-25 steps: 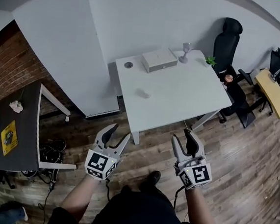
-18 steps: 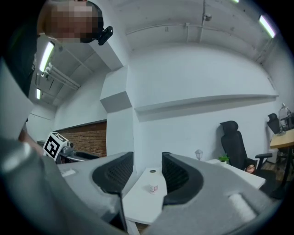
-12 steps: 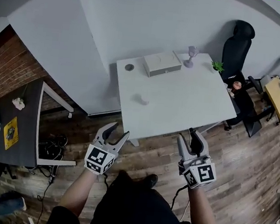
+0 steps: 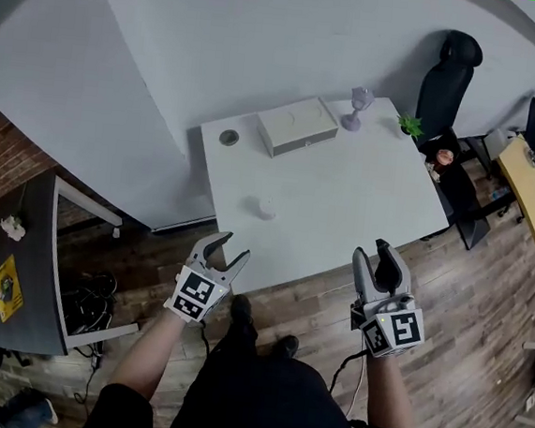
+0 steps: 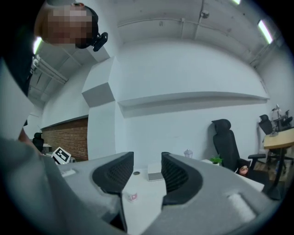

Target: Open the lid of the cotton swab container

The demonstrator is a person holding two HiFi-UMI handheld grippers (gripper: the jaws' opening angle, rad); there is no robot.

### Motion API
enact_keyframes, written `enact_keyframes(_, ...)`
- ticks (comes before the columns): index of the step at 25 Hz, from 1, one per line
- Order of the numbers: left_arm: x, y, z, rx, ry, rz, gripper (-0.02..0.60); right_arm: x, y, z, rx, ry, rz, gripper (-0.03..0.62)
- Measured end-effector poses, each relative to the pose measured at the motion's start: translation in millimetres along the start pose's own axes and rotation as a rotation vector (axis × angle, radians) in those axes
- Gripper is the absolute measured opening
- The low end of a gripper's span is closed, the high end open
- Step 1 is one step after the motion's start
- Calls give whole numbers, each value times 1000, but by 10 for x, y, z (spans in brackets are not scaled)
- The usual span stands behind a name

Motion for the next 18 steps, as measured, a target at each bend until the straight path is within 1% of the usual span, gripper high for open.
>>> enact_keyframes(2,185,62,-196,20,31,-18,207,-30,-43,-194,7,35,1,188)
enact_keyframes(5,407,219,-479,66,79,-27,207,-25,-57,-475,3,62,-4,187)
enact_keyframes(9,627,419,-816,124,126,-41,207,-70,76,-761,63,121,17,187)
enact_keyframes(15,743,636,-1176,168,209,-34,215,-22,172,-1056,116,162,35,187)
enact_keyframes(18,747,725,-1333,200,244,-69,233,-21,242,-1109,137,173,34,187)
Point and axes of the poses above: the fingertips, and each gripper's own axes: z backward along the fingers, x to its left, y out of its underside, the point moved 2 cm from there along z, backward along the fingers, and after that the axes turned 5 degrees about z, right-handed, at the moved point
